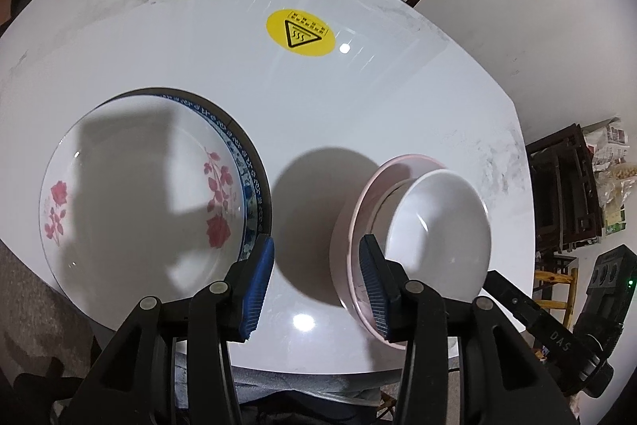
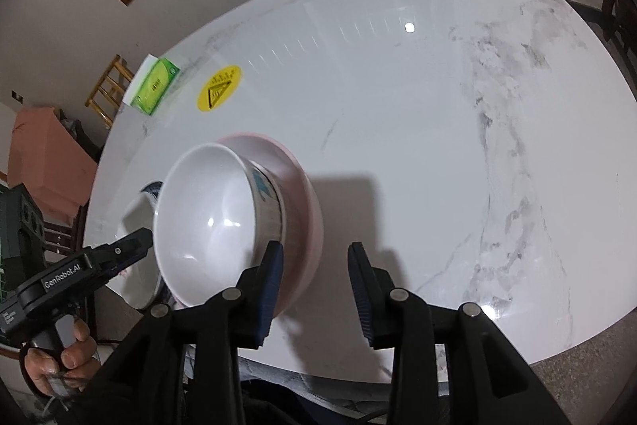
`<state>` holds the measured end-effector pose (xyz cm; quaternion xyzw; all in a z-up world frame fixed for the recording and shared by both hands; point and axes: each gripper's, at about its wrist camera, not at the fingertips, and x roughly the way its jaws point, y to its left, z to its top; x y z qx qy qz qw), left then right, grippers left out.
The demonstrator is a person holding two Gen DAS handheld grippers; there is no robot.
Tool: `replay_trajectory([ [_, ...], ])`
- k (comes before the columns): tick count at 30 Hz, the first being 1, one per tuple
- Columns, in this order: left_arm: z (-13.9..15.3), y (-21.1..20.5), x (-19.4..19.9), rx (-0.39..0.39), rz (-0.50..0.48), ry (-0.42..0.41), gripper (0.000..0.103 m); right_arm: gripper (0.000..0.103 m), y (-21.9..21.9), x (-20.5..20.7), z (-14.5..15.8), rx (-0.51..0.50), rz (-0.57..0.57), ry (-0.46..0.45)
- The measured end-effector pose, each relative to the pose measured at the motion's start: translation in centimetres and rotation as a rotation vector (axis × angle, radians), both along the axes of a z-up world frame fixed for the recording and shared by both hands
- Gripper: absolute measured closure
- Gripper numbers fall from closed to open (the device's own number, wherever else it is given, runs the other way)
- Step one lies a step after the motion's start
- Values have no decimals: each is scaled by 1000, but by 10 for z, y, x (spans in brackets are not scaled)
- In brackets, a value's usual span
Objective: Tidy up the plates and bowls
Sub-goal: 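Lift the nested pink bowl stack with both grippers toward the plate stack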
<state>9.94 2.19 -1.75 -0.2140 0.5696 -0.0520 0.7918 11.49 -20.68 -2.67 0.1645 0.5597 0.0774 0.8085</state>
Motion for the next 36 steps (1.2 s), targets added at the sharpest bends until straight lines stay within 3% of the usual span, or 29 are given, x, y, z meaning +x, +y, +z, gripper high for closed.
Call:
replay_trajectory([
  [13,-19,-9,4,13,-15,45,64,69,20,5,-14,-113,18,18],
  [26,-32,-23,14,11,-42,56,71,69,17,16,-23,-131,0,38],
  [36,-33,-34,16,12,-56,21,68,69,6,19,-25,-129,-34,21],
])
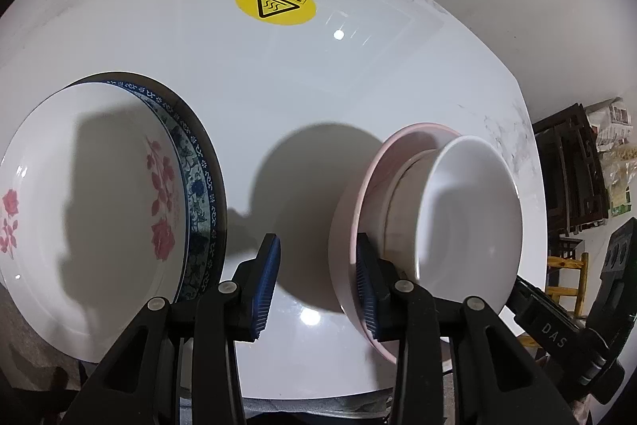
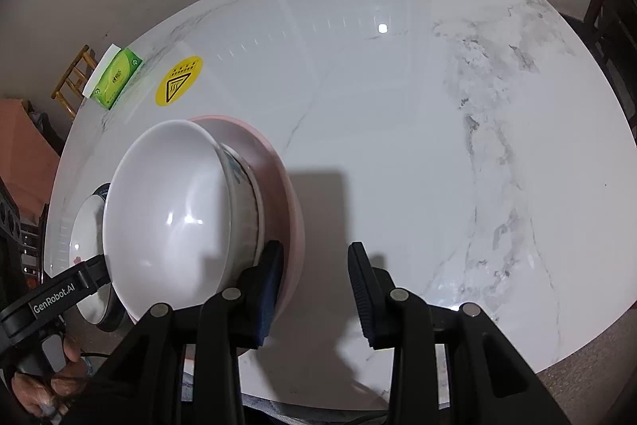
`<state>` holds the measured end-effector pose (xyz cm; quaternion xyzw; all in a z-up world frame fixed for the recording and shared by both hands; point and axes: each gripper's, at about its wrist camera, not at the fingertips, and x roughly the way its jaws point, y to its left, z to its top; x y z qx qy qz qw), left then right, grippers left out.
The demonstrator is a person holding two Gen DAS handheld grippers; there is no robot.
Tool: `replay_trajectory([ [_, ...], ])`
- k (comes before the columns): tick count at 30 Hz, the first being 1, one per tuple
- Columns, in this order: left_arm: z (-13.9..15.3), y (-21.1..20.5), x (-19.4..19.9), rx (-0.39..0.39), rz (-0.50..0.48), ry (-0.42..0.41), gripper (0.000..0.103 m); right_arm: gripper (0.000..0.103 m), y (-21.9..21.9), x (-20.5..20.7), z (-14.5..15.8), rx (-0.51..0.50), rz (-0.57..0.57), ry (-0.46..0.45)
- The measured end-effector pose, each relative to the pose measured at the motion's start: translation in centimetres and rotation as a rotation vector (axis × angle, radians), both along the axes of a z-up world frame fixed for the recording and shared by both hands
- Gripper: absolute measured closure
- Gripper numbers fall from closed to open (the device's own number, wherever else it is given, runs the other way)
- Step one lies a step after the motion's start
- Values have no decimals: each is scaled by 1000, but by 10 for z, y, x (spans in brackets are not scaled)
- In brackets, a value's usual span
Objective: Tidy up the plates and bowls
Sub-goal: 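Lift the nested pink bowl stack with both grippers toward the plate stack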
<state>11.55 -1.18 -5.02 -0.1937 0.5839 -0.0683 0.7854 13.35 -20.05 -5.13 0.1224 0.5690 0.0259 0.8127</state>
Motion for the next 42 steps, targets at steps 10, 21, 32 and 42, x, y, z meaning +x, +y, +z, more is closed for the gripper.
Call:
replay_trajectory([
  [10,-1,1,-2,8,-6,-12,65,69,1,-1,1,-11,6,-11],
  [21,0,1,1,13,-15,-14,65,69,0,-5,2,-25,6,-31],
  [32,1,-3,2,17,-34,-31,74,76,1,-6,3,-1,13,-48],
  [42,6,-13,5,23,-62,-61,95,86,0,-6,4,54,12,-58],
])
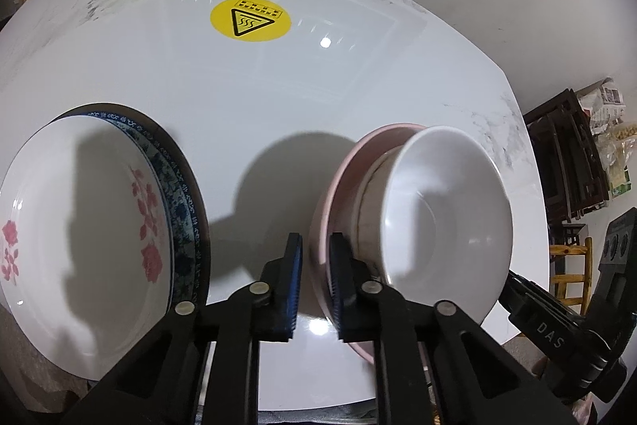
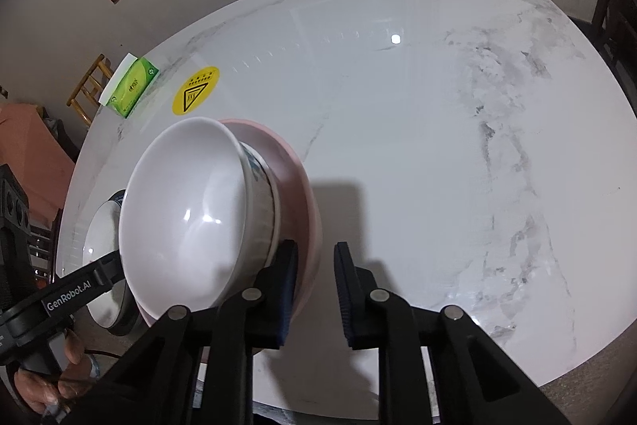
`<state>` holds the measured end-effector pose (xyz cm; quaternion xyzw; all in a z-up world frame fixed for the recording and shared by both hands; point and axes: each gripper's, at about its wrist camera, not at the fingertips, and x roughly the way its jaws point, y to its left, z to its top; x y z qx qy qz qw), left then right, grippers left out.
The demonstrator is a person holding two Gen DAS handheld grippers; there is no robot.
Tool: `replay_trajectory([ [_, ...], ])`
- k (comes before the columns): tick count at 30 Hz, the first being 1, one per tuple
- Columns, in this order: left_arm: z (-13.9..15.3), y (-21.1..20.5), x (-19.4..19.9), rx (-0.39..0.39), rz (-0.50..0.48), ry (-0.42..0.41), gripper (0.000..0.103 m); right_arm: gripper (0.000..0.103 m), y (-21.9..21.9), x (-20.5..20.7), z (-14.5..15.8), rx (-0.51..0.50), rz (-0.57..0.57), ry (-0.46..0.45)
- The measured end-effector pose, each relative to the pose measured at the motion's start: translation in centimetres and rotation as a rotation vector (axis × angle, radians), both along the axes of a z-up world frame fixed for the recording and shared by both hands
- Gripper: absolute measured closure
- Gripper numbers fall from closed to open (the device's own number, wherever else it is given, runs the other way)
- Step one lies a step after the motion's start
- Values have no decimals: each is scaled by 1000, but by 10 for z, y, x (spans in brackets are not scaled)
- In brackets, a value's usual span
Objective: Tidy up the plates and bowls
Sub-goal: 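Lift the nested pink bowl stack with both grippers toward the plate stack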
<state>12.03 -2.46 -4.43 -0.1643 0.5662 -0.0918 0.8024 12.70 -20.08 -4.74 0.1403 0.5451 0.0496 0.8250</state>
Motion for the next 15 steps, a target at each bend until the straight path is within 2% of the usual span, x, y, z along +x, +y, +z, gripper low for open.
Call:
replay_trajectory([
  [1,0,-1,0,1,-1,-1,95,90,0,0,0,8,4,-2],
  [15,2,-1,-2,6,0,-11,96,90,1,0,0,19,-2,-14],
])
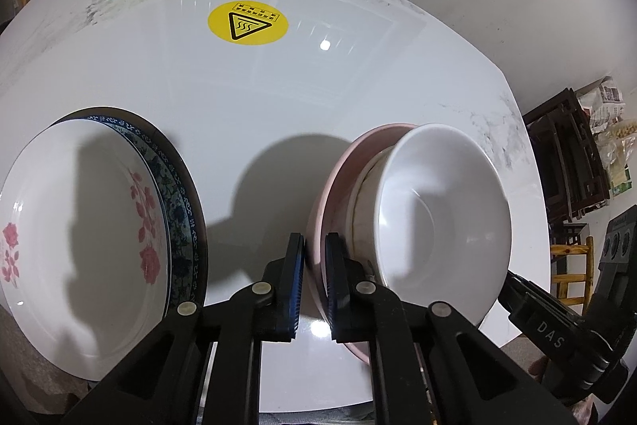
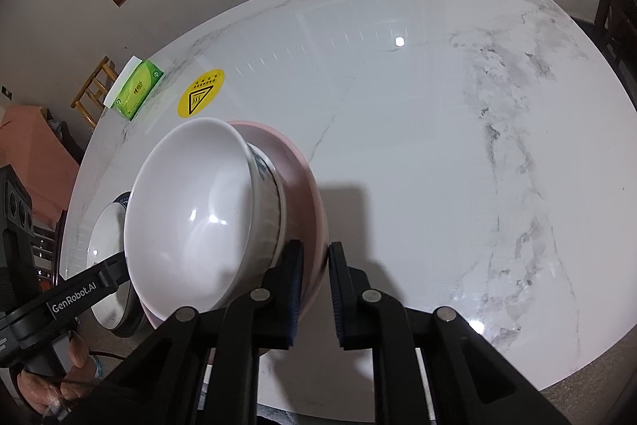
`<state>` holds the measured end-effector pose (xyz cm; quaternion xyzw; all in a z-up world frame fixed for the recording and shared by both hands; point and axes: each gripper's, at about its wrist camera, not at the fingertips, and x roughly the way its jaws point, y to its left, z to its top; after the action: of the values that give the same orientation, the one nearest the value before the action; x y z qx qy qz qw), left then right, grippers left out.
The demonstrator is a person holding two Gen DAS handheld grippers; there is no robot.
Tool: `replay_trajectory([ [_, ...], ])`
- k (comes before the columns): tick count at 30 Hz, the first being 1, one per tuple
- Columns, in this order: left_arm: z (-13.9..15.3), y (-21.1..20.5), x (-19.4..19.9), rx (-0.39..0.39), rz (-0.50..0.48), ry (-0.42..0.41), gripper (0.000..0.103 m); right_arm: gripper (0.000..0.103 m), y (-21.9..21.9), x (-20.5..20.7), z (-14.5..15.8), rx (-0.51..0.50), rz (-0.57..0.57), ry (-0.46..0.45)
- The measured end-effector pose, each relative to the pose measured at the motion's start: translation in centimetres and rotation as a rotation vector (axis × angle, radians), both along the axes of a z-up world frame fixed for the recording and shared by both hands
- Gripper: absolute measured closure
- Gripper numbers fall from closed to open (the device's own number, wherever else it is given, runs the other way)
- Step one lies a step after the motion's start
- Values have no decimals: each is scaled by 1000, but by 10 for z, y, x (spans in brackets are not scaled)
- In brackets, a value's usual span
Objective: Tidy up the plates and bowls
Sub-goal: 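Lift the nested pink bowl stack with both grippers toward the plate stack, then carry the nested bowls over the blue-rimmed plate stack with both grippers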
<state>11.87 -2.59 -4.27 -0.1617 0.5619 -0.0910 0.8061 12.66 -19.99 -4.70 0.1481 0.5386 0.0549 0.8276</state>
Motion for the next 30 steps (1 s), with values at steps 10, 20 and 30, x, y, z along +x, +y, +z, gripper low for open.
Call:
replay_trajectory([
  [10,0,0,0,6,-5,-5,96,90,0,-2,1,-3,-1,-8],
  [20,2,-1,0,10,-10,-7,96,90,0,-2,1,-3,-1,-7],
  [30,2,-1,0,9,-11,-6,97,90,0,-2,2,-4,-1,-4],
])
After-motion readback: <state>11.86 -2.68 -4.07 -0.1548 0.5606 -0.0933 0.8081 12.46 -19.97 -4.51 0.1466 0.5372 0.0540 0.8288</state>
